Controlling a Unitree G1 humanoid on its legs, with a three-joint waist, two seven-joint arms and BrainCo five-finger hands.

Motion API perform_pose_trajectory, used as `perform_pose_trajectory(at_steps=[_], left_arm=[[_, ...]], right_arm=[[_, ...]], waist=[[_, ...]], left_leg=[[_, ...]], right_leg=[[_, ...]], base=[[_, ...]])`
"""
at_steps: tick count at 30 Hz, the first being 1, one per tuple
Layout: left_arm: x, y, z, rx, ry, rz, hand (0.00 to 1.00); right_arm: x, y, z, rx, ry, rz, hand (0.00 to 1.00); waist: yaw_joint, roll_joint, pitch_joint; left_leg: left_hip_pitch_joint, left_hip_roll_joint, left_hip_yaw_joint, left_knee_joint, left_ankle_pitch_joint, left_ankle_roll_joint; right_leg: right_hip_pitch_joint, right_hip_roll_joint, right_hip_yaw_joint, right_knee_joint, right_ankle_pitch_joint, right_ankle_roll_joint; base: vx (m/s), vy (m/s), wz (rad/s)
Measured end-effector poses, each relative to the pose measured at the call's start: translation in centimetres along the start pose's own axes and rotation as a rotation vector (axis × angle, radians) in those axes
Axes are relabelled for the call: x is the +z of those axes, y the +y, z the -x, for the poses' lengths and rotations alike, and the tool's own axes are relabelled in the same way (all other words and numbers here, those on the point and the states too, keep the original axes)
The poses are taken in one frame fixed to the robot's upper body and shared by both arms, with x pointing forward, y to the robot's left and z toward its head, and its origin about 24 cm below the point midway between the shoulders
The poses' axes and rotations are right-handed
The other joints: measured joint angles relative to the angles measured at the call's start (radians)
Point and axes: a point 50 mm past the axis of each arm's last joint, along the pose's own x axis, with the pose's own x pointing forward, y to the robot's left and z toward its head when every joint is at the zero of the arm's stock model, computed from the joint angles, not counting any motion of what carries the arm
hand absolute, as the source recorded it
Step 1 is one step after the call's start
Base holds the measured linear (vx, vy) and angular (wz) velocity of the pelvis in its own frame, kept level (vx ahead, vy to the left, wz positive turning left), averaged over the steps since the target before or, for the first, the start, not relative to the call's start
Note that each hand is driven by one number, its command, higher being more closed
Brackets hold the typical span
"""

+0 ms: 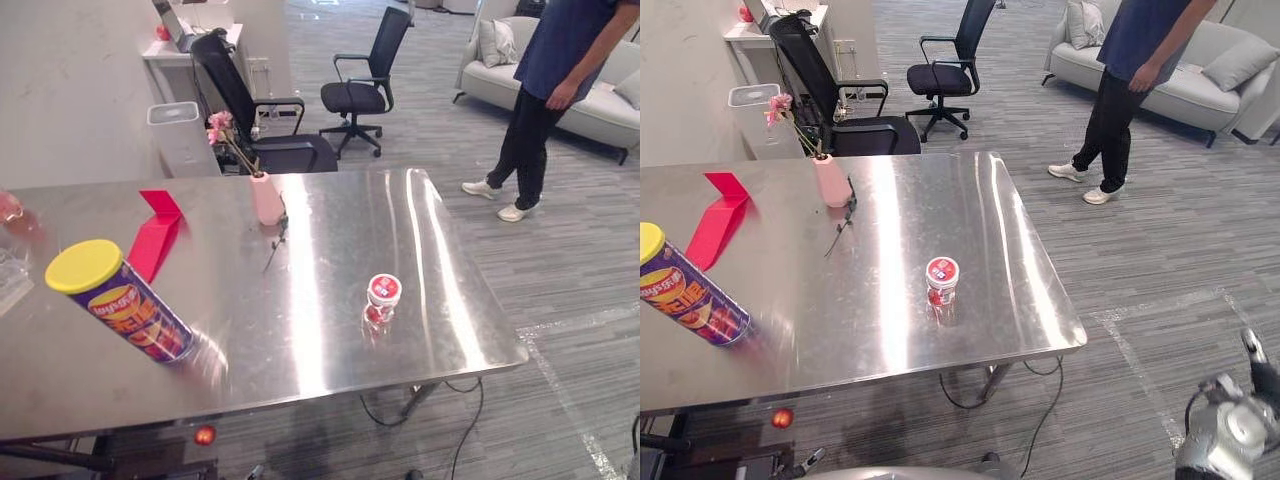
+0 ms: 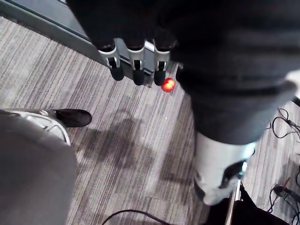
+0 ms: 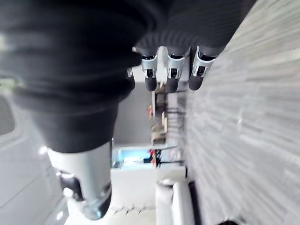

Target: Put the gum and the chips on the shelf.

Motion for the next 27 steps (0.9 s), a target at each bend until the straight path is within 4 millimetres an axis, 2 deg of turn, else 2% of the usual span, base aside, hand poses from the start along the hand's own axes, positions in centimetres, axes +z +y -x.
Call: perform_pose_trajectory(at_steps=[5,7,9,11,14,17,21,27], left_arm=[[-1.4,0.2,0.4,-0.015,0.032,-0.039,0.0],[-1.5,0.2,0.4,-0.016,0.033,-0.053,0.0],[-1.3,0.1,0.4,-0.019,0.023,-0.072,0.0],[-1.1,0.1,0.3,-0.022,0.014,-0.087,0.0],[-1.0,0.1,0.3,-0.019,0.011,-0.088,0.0],[-0.9,0.3,0.3,-0.013,0.004,-0.104,0.0],[-0.9,0.3,0.3,-0.012,0.004,-0.105,0.0],[-0.8,0.4,0.2,-0.012,-0.002,-0.136,0.0]], right_arm=[[4.1,4.9,1.0,0.338,-0.211,0.081,0.0],[5.9,7.2,2.3,0.514,-0.302,0.097,0.0],[7.8,9.7,3.9,0.76,-0.387,0.15,0.0],[8.5,10.9,5.0,0.906,-0.422,0.174,0.0],[8.1,12.2,6.3,1.089,-0.404,0.22,0.0],[7.2,12.5,7.0,1.183,-0.364,0.249,0.0],[6.7,13.0,7.7,1.256,-0.342,0.267,0.0],[6.1,13.6,9.2,1.377,-0.307,0.296,0.0]], waist=[[-0.001,0.005,-0.002],[-0.005,0.006,-0.002],[-0.004,0.005,-0.002],[0.0,0.003,-0.002],[0.0,-0.001,-0.001],[0.001,-0.005,-0.001],[0.001,-0.006,-0.001],[0.003,-0.011,0.001]], left_leg=[[-0.006,0.0,0.001,0.0,-0.003,0.002],[-0.014,0.001,0.0,0.0,-0.003,0.002],[-0.017,0.002,-0.003,0.0,-0.003,0.002],[-0.02,0.004,-0.008,0.0,-0.003,0.002],[-0.028,0.004,-0.021,0.0,-0.003,0.002],[-0.037,0.004,-0.031,0.0,-0.003,0.002],[-0.036,0.005,-0.035,0.001,-0.006,0.007],[-0.071,0.007,-0.041,0.079,-0.043,0.015]], right_leg=[[-0.01,0.0,-0.005,0.0,0.0,0.0],[-0.017,0.0,-0.008,0.0,0.001,0.002],[-0.017,0.0,-0.022,0.0,0.001,0.003],[-0.015,0.0,-0.036,0.001,0.002,0.004],[-0.015,-0.004,-0.062,0.003,0.003,0.005],[-0.014,-0.006,-0.073,0.005,0.004,0.008],[-0.016,-0.009,-0.088,0.02,0.004,0.009],[-0.016,-0.029,-0.096,0.023,0.004,0.009]], base=[[-0.01,-0.01,-0.02],[0.0,0.0,0.0],[0.0,-0.035,0.05],[0.0,-0.03,0.08],[0.0,-0.027,0.12],[0.02,-0.02,0.11],[0.0,-0.02,0.05],[0.0,-0.003,0.01]])
